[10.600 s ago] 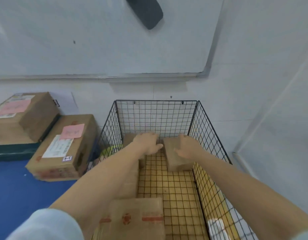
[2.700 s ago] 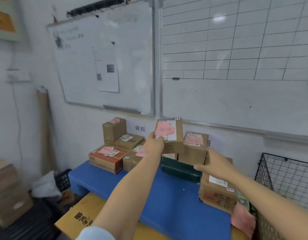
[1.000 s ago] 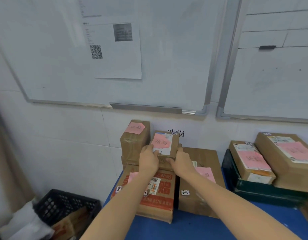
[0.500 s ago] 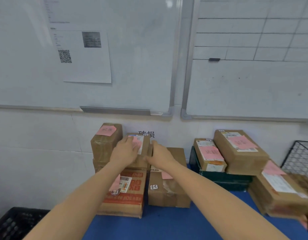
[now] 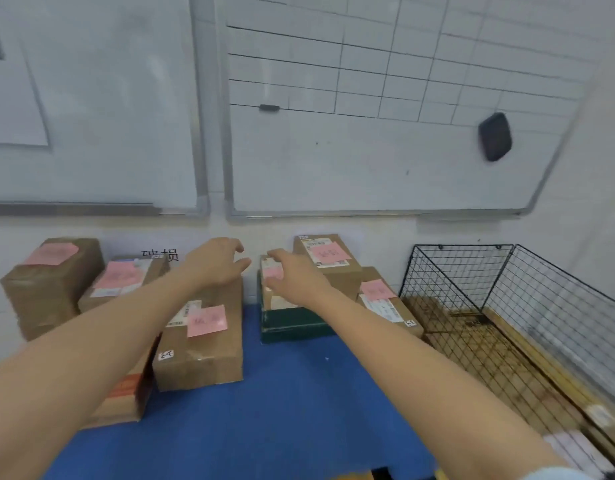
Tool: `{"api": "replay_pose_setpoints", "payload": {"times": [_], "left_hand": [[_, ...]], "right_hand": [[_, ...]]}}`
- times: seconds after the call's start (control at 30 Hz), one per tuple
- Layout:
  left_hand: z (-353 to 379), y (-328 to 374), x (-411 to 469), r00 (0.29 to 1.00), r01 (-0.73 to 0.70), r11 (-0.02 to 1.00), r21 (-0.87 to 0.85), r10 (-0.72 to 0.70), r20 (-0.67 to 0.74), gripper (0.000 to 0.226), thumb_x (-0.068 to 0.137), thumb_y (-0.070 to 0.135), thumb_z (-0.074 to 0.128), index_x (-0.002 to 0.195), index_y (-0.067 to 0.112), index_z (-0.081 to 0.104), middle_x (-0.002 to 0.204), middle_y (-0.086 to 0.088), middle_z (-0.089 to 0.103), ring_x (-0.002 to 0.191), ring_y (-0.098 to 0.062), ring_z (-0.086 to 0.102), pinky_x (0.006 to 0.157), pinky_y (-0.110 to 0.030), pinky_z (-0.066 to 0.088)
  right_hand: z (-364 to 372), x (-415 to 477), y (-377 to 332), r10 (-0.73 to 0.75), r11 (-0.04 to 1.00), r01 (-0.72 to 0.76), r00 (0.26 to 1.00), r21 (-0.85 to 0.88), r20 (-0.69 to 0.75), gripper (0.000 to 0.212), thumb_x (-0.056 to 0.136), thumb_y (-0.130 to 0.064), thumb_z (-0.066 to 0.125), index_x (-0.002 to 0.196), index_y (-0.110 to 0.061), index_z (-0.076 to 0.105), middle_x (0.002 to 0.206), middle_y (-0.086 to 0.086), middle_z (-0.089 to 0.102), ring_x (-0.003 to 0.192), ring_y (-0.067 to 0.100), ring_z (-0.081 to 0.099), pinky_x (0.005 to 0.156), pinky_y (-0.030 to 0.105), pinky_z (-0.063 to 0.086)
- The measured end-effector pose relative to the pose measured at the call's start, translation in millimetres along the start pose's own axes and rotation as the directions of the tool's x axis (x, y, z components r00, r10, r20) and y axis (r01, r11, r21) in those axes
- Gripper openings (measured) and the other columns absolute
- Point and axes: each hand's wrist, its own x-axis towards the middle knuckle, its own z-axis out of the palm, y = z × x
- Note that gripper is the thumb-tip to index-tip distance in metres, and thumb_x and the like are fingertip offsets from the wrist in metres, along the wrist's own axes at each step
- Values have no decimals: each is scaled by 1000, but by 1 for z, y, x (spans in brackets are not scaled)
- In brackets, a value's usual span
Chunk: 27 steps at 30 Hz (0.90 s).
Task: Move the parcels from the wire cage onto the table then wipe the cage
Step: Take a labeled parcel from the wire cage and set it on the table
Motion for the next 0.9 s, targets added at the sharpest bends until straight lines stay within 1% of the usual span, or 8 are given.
{"api": "replay_pose_setpoints", "payload": {"times": [0.13, 0.27, 0.43, 0.57, 0.67, 0.77, 0.83, 0.9], "left_hand": [[18, 95, 14, 996, -75, 996, -56, 72, -52, 38, 96, 31, 49, 127, 10, 54, 132, -9, 55, 121, -26, 49, 101, -35, 39], [54, 206, 27, 986, -162, 975, -150, 154, -65, 33, 95, 30, 47, 121, 12, 57, 125, -9, 59, 112, -25, 54, 96, -38, 44], [90, 353, 30, 977, -200, 955, -219, 179, -114, 32, 96, 27, 47, 120, 9, 57, 122, -12, 59, 111, -27, 55, 92, -36, 45], [113, 432, 35, 977, -200, 953, -229, 177, -118, 27, 94, 22, 47, 115, 9, 58, 117, -10, 61, 107, -27, 56, 85, -33, 43], [130, 474, 39, 966, -251, 960, -122, 241, -90, 29, 94, 19, 46, 121, 9, 53, 123, -11, 58, 108, -28, 57, 90, -39, 48], [152, 504, 56, 958, -285, 958, -22, 285, -37, 29, 93, 21, 47, 120, 12, 52, 124, -9, 57, 106, -28, 57, 88, -43, 51], [166, 520, 72, 953, -301, 952, 64, 302, -12, 29, 93, 23, 46, 119, 12, 51, 122, -7, 57, 105, -26, 57, 85, -43, 52], [180, 534, 91, 939, -342, 914, 219, 344, 32, 29, 93, 21, 46, 121, 14, 50, 120, -4, 56, 106, -23, 56, 83, -38, 49]], "right_hand": [[-47, -41, 60, 43, 998, -48, 995, -48, -93, 53, 95, -33, 53, 143, -16, 39, 140, 7, 50, 127, 25, 48, 99, 39, 43], [-100, -97, 142, 91, 993, -101, 983, -60, -159, 52, 93, -26, 53, 141, -10, 41, 141, 10, 49, 127, 27, 47, 103, 40, 40], [-164, -166, 247, 130, 984, -153, 966, -89, -224, 52, 92, -29, 57, 139, -10, 43, 140, 10, 50, 127, 24, 47, 103, 40, 41], [-199, -211, 317, 211, 969, -233, 952, -80, -223, 53, 93, -27, 58, 141, -11, 41, 144, 5, 47, 131, 21, 45, 108, 40, 39], [-210, -228, 360, 278, 950, -302, 936, -85, -218, 56, 92, -28, 58, 142, -10, 39, 144, 6, 46, 130, 22, 47, 106, 42, 41], [-213, -231, 400, 313, 936, -336, 932, -107, -184, 58, 92, -26, 57, 143, -9, 37, 144, 8, 46, 130, 23, 46, 106, 41, 41], [-213, -227, 424, 338, 928, -355, 929, -111, -152, 58, 91, -22, 57, 144, -9, 36, 145, 8, 44, 131, 23, 44, 107, 40, 40], [-213, -220, 447, 350, 925, -360, 931, -120, -102, 59, 91, -17, 57, 145, -8, 35, 146, 8, 44, 132, 23, 44, 108, 38, 39]]}}
